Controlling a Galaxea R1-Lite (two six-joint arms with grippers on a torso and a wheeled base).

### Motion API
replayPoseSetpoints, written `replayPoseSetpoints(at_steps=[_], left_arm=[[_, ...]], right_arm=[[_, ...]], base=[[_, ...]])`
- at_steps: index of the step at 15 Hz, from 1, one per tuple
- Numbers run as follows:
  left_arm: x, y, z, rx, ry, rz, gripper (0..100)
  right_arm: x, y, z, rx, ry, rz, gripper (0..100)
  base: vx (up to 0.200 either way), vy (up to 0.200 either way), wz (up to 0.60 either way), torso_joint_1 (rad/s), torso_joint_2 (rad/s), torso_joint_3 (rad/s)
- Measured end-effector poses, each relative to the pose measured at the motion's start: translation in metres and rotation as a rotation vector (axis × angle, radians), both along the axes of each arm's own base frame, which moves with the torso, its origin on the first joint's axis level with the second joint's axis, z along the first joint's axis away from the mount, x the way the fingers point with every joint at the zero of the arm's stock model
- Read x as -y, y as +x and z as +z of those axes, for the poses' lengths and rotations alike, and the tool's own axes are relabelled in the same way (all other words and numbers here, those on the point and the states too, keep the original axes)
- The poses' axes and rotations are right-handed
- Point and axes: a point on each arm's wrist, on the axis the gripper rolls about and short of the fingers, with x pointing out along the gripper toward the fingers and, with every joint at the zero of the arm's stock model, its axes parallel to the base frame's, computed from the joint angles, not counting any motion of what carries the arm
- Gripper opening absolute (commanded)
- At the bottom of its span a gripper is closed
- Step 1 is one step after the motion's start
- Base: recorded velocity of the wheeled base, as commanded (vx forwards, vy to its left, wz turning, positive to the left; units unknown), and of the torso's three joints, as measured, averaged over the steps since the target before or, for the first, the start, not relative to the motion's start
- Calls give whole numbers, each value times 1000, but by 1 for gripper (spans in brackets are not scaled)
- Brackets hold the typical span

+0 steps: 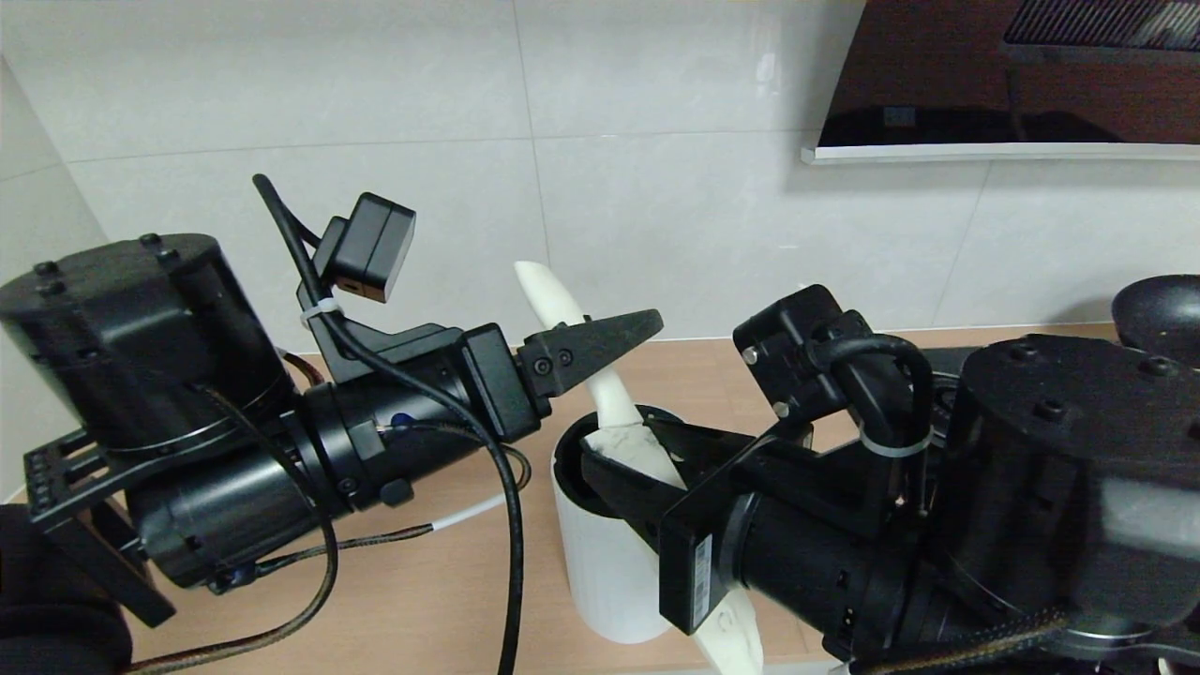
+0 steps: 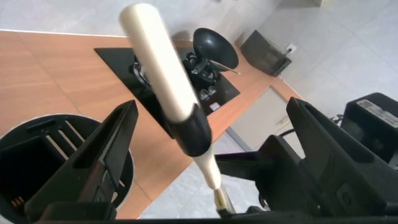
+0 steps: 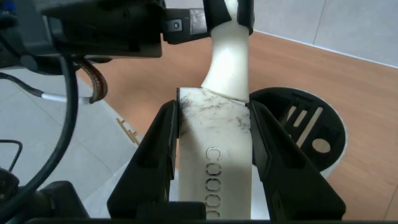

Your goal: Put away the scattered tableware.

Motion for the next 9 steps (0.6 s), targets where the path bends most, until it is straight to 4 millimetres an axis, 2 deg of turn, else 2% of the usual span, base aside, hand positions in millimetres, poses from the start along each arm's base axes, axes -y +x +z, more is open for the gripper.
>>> replayPoseSetpoints(at_steps=[3,4,9], left_arm=[[0,1,-1,-3,2,3,100],[0,1,-1,-4,2,10,0],[1,1,-1,1,-2,12,0]], right_arm=[[0,-3,2,2,4,6,0],[0,-4,2,3,5,10,0],[1,-6,1,0,-2,17,0]], base=[[0,0,0,0,0,0],[0,0,0,0,0,0],[0,0,0,0,0,0]])
